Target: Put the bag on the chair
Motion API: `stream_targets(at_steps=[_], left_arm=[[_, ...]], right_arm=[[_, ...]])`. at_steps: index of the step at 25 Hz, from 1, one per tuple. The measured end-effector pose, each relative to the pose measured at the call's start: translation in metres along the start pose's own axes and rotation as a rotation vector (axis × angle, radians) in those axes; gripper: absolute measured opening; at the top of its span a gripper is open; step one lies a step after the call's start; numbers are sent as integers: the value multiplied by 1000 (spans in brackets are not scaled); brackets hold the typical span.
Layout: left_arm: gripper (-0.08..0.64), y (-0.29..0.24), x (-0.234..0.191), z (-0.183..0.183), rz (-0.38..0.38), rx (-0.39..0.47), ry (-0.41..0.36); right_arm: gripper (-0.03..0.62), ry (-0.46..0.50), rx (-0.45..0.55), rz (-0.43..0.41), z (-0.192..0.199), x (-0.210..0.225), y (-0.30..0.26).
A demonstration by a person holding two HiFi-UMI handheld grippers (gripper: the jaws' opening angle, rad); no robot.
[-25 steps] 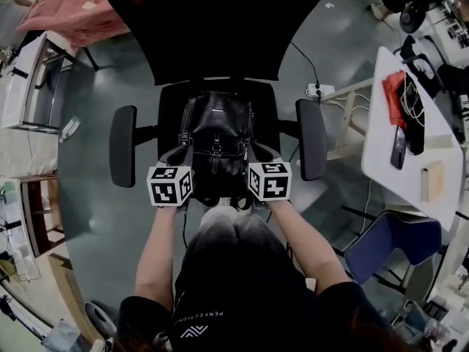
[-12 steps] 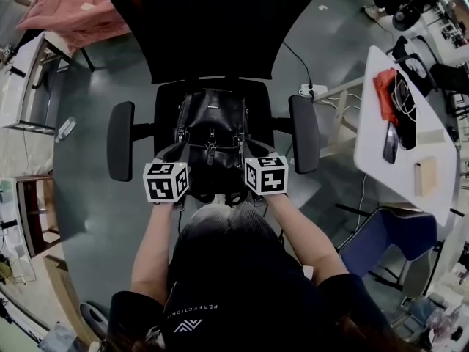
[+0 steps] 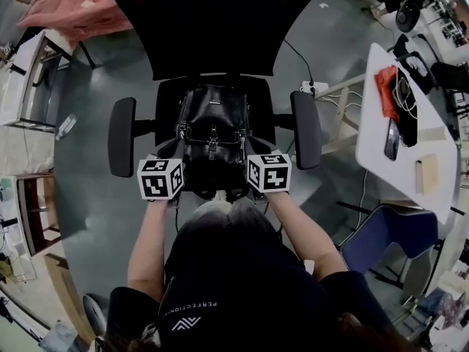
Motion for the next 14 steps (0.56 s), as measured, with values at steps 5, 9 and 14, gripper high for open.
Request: stream_targets(at_steps=[5, 9, 14], left_arm=[[9, 1, 0, 2, 1, -9, -4], [9, 0, 2, 4, 3, -16, -1], [9, 1, 3, 4, 4, -12, 2]], right_arm=[[-2, -6, -1, 3, 2, 2, 1], [-2, -7, -5, 2, 6, 3, 3], [-2, -13, -4, 8, 7, 6, 4]])
Point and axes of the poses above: the fingertips, and each gripper's own axes: y backward along the fingers, x to its right, z out of its underside, the point moved 10 cm from there along y, backward along the fingers, and after that the axes turned 8 degrees about -y, right-handed, at the moved point
